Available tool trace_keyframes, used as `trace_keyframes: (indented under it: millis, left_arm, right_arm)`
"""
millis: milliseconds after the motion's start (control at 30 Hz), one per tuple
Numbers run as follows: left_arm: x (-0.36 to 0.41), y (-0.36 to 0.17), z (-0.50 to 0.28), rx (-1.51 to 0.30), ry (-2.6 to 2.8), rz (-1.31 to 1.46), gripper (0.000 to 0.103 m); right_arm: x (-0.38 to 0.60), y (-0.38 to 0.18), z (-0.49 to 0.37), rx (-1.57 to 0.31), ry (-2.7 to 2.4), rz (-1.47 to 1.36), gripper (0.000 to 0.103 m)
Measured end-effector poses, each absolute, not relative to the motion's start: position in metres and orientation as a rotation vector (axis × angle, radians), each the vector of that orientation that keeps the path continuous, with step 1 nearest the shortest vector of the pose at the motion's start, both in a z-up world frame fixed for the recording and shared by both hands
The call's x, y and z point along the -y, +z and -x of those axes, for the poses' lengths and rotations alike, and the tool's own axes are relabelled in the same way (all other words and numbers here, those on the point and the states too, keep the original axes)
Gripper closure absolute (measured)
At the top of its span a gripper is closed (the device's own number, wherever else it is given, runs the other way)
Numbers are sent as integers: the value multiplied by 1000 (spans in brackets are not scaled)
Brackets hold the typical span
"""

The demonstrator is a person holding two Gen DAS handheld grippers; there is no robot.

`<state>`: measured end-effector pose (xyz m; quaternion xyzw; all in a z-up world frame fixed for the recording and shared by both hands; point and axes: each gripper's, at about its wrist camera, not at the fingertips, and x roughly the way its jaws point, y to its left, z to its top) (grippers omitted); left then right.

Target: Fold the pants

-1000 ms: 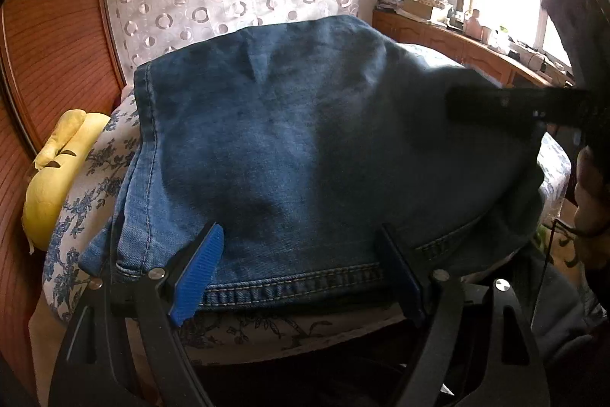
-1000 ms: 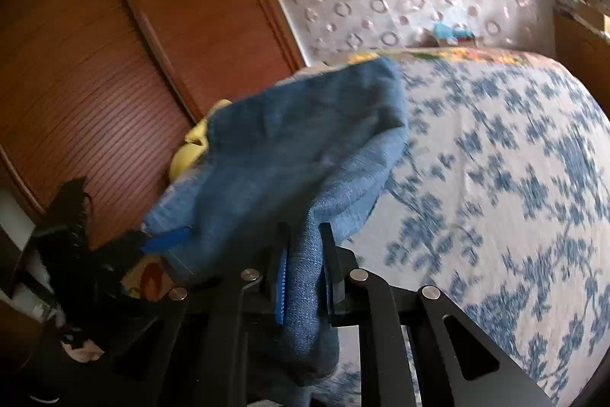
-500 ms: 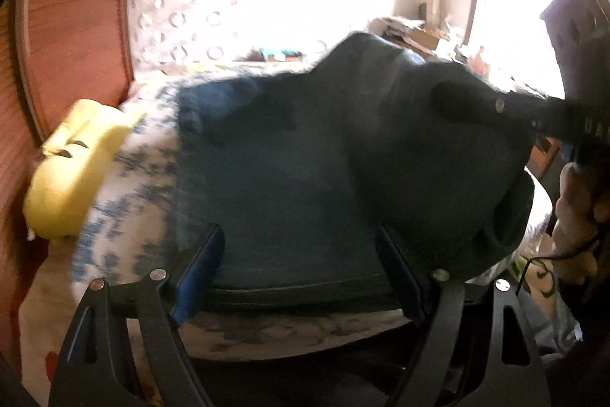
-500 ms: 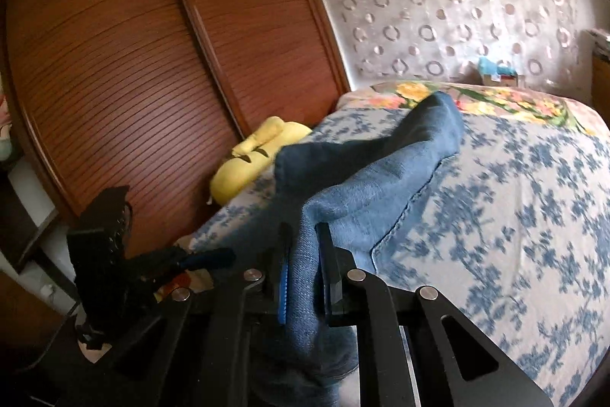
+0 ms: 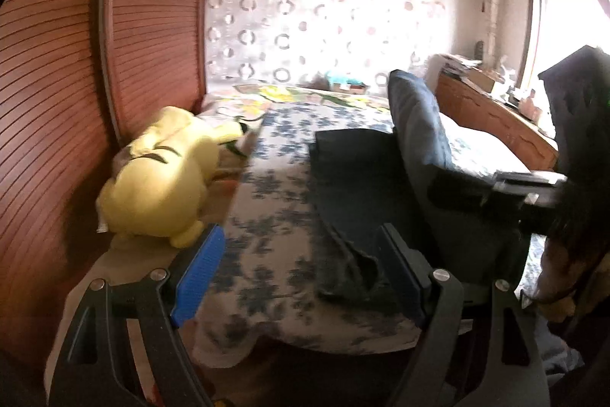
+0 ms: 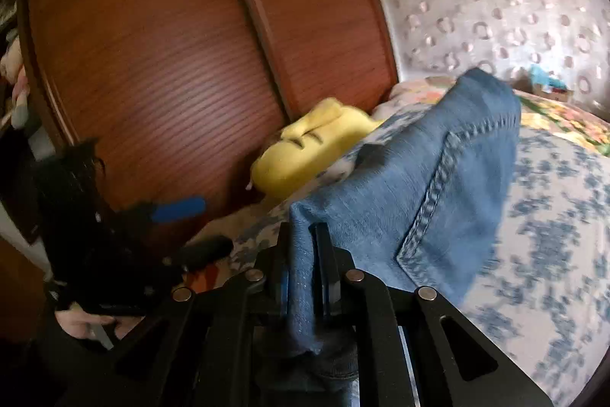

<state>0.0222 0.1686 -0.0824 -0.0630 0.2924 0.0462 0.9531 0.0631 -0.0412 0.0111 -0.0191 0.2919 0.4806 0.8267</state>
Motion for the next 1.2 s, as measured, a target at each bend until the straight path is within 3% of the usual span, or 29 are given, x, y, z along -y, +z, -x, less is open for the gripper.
trace_keyframes:
  millis: [367,600,800,1200]
  left_arm:
    - [-194,-85,-11,-594,161,173,21]
    - [-190,-77,-10,-569,145,175,21]
    - [-173,-72,-20,-571,91,166,21]
    - [-142,-108,-53,-697,26,126,21]
  right_arm:
    - [-23,-42,-96,-767,1107,44,92]
    - [-8,-5,-93,-670,1032,55,66]
    - [17,20,-94,-552,931,97,59]
    - [28,0,-178,-653,751,124,54]
